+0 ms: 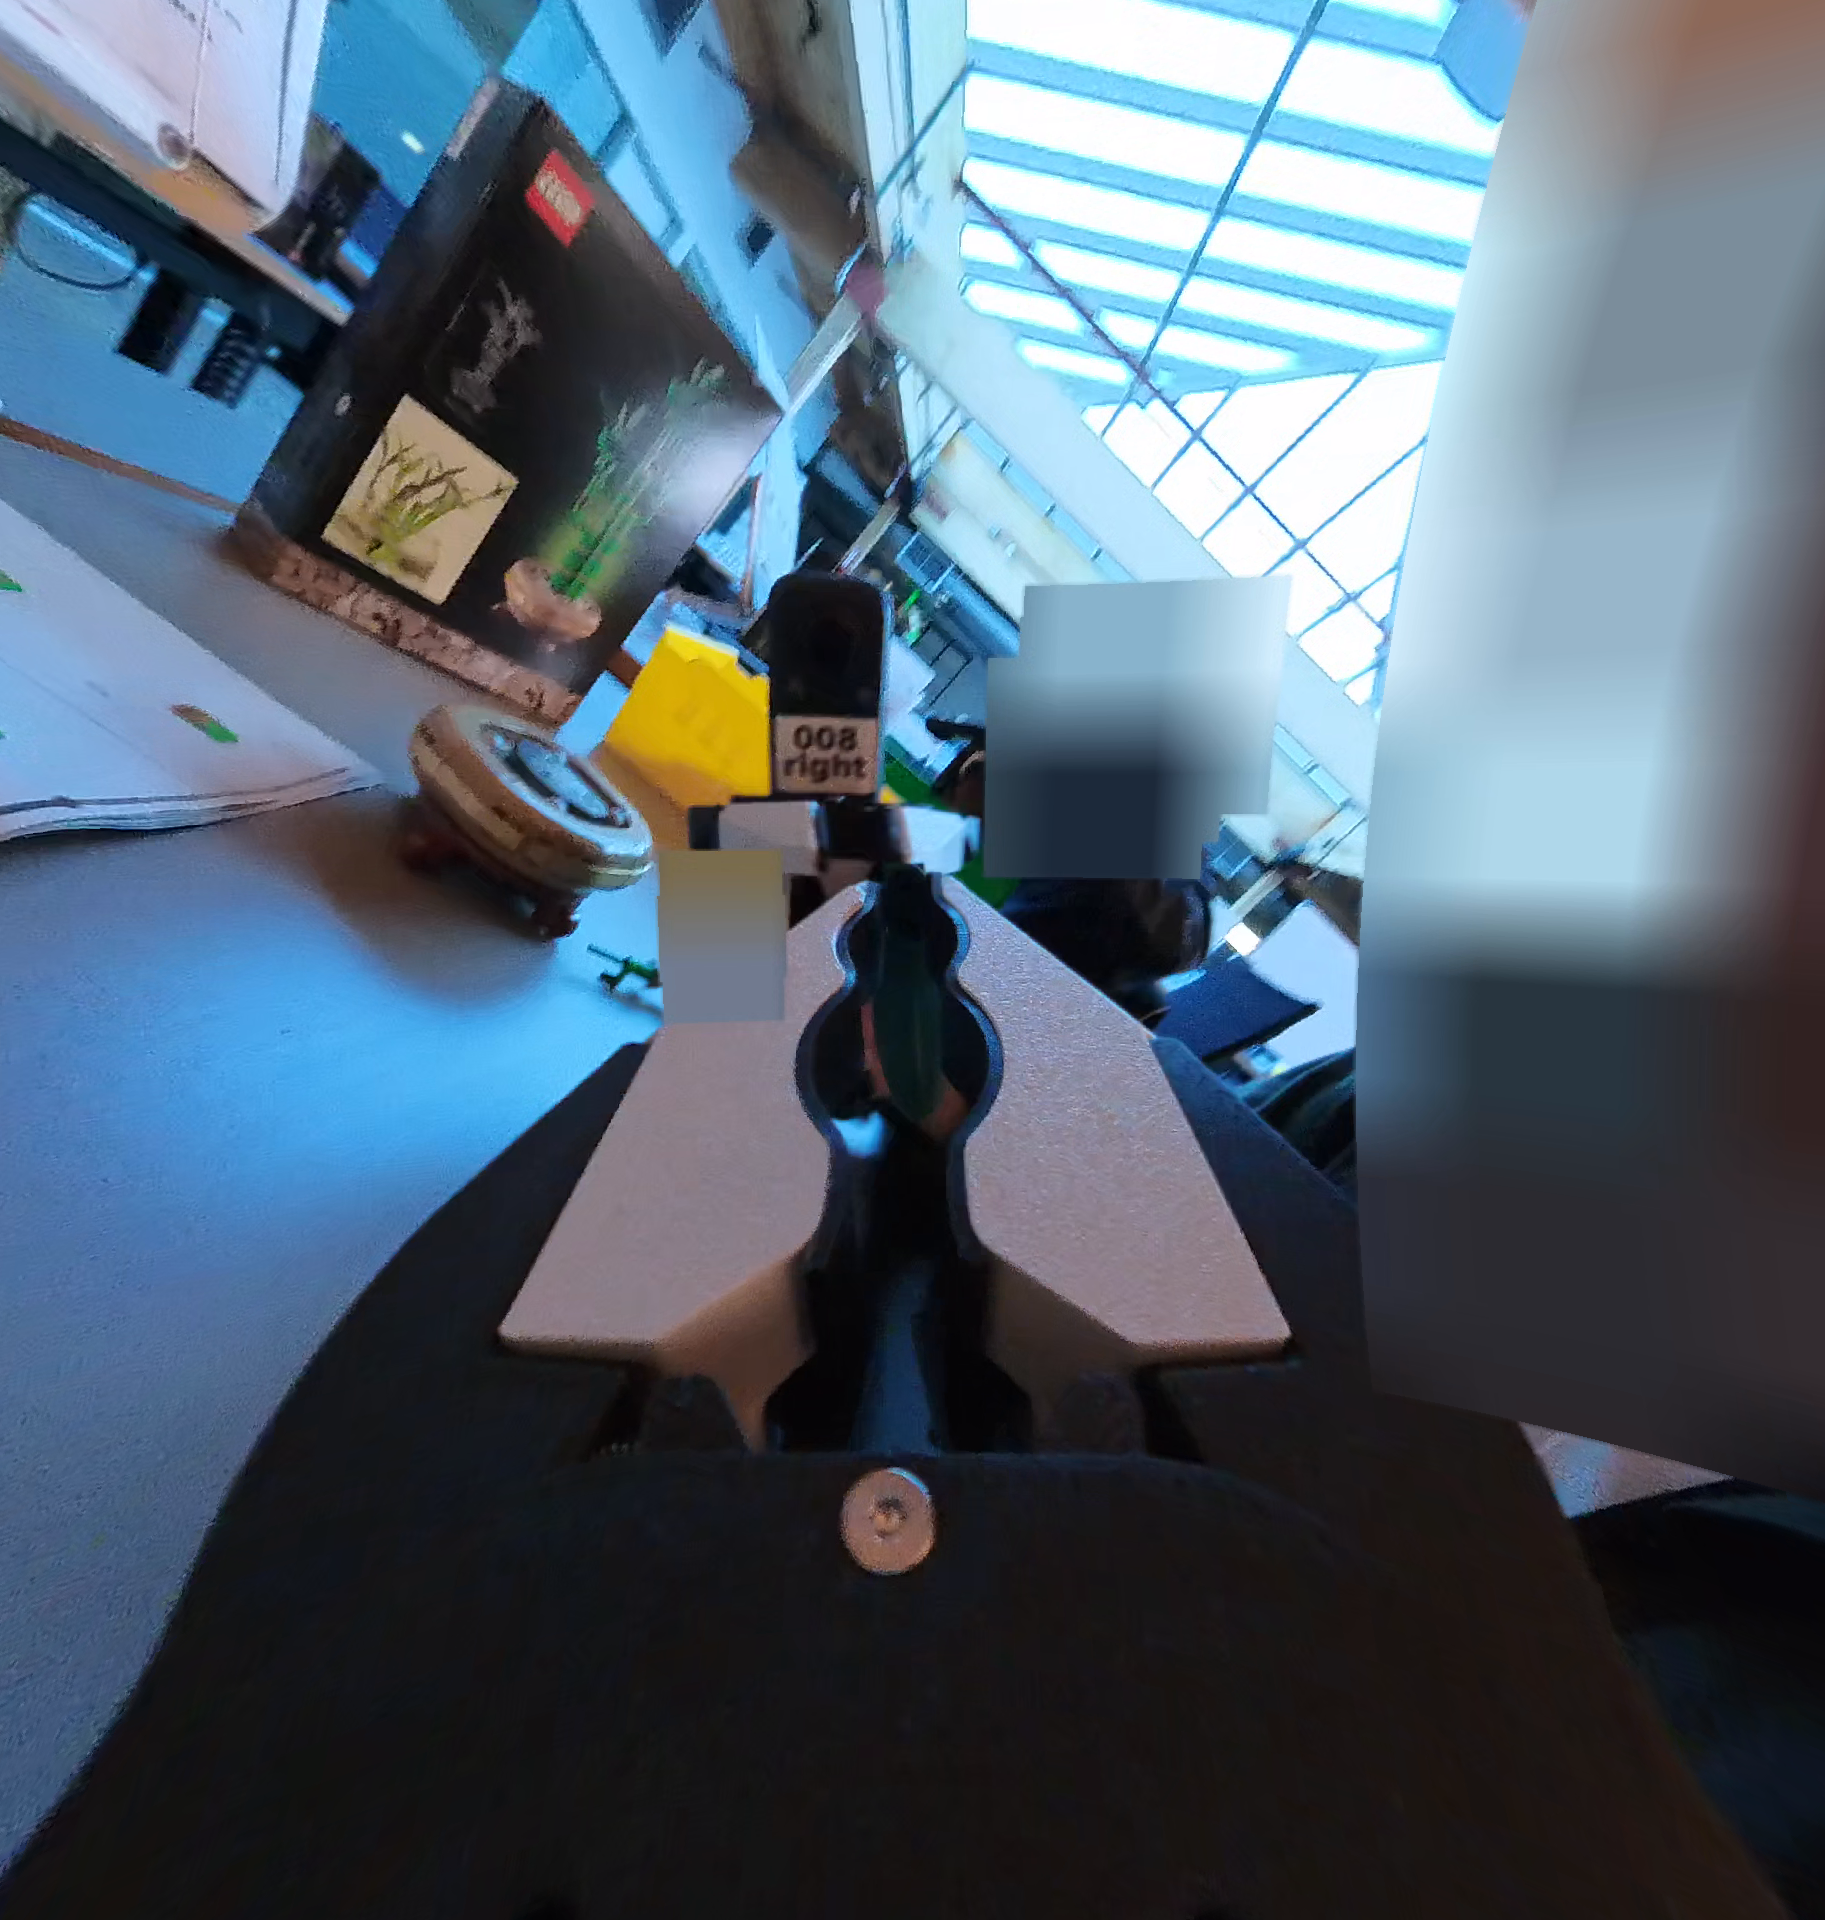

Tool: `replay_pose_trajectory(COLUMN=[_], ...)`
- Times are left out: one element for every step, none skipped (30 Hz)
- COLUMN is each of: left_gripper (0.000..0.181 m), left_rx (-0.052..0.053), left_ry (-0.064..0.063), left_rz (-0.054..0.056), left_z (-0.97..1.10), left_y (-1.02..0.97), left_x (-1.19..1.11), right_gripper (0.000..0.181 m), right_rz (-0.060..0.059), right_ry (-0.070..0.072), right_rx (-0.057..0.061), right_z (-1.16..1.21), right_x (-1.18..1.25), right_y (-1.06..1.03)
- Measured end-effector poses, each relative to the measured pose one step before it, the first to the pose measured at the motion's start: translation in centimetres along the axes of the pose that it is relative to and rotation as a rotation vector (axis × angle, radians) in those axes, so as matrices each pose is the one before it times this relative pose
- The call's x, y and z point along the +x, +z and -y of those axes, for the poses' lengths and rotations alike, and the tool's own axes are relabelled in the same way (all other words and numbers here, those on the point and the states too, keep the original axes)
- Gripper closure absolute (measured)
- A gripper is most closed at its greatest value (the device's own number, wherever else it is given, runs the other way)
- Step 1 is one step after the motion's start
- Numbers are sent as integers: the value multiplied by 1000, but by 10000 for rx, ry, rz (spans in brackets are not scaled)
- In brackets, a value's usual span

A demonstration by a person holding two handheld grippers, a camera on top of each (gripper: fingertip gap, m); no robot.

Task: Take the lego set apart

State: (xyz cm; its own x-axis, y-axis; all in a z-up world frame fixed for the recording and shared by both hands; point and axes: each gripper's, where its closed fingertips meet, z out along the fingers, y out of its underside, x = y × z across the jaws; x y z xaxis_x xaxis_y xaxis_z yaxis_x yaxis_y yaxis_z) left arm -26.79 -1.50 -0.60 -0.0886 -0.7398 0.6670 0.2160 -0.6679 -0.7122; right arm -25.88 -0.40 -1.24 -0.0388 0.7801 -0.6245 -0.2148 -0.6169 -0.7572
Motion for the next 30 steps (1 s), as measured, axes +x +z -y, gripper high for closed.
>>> replay_pose_trajectory(left_gripper=[175, 176, 176, 176, 176, 176, 176, 176, 176, 176, 176, 176, 176, 176, 176, 176, 176, 176, 176, 176, 176, 177, 177, 177, 177, 177, 176, 176, 176, 176], left_rx=[-258, -186, -78, -74, -57, -55, -35, -8, -43, -62, -32, -27, -50, -21, 29, 20, -13, -37, -37, -29, 4, 19, 18, 26, 50, 11, -6, -20, 19, 12], left_ry=[317, 256, 129, -4, -36, -2, 16, 45, 41, 47, 50, 13, 15, -5, -30, -71, -163, -184, -91, 20, 65, 45, 30, -47, -78, -97, -78, -32, 6, -15], left_rz=[330, 340, 117, -89, -32, 23, 35, 36, 63, 111, 54, 46, 95, 6, -116, -196, -227, -98, 61, 61, 29, 109, 84, -58, -86, -77, -29, -6, -26, -34], left_z=[-407, -325, -179, -121, -80, -85, -47, -13, -44, -93, -43, -25, -78, -28, 40, 37, -17, -77, -88, -53, 8, 35, 8, 45, 70, 16, -38, -33, 43, 47], left_y=[145, 30, 34, 66, 61, 41, 26, -6, -8, 35, 17, 2, -6, 17, 20, 13, 17, 5, -15, -22, -5, 4, 0, -1, -6, -4, 10, 4, 6, 2], left_x=[-285, -357, -94, 156, 17, -53, -40, -33, -77, -145, -53, -61, -170, -26, 170, 281, 255, 26, -182, -70, 20, -100, -102, 92, 104, 56, -9, -12, 60, 70], right_gripper=[164, 165, 167, 167, 170, 172, 173, 173, 174, 175, 175, 175, 175, 175, 176, 175, 175, 176, 176, 176, 176, 176, 176, 176, 176, 176, 176, 175, 176, 176], right_rz=[-79, 37, 76, 21, 10, 45, 109, 10, -36, -42, 24, 2, -68, -4, 102, 91, -5, -252, -397, -271, -94, -53, 50, 224, 220, 145, -6, -79, -73, -60], right_ry=[-72, 7, 66, 83, 40, 38, 80, 123, 85, 121, 107, 95, 48, -15, -32, -100, -322, -501, -529, -398, -103, 152, 259, 327, 315, 197, 1, -119, -175, -120], right_rx=[4, -22, -19, -43, -115, -155, -111, -32, 7, -15, -10, -4, -41, -22, -10, -72, -142, -190, -207, -145, -35, 7, 45, 97, 120, 31, -37, -89, -39, -42], right_z=[-90, -80, -43, -84, -199, -281, -195, -75, -35, -49, -32, -26, -70, -31, 40, 2, -64, -99, -148, -106, -5, -19, -38, 37, 62, -12, -54, -57, 30, -6], right_x=[47, -57, -72, 8, 21, -47, -142, 24, 122, 147, 31, 57, 155, 17, -211, -278, -241, 25, 189, 59, -40, 107, 96, -120, -102, -64, 21, 10, -71, -74], right_y=[170, 76, 51, 63, 71, 89, 112, 55, -1, -47, -29, -5, -17, -16, -14, -19, -3, -22, -29, -14, 0, -22, -22, -12, 2, -21, -27, -32, -4, -3])
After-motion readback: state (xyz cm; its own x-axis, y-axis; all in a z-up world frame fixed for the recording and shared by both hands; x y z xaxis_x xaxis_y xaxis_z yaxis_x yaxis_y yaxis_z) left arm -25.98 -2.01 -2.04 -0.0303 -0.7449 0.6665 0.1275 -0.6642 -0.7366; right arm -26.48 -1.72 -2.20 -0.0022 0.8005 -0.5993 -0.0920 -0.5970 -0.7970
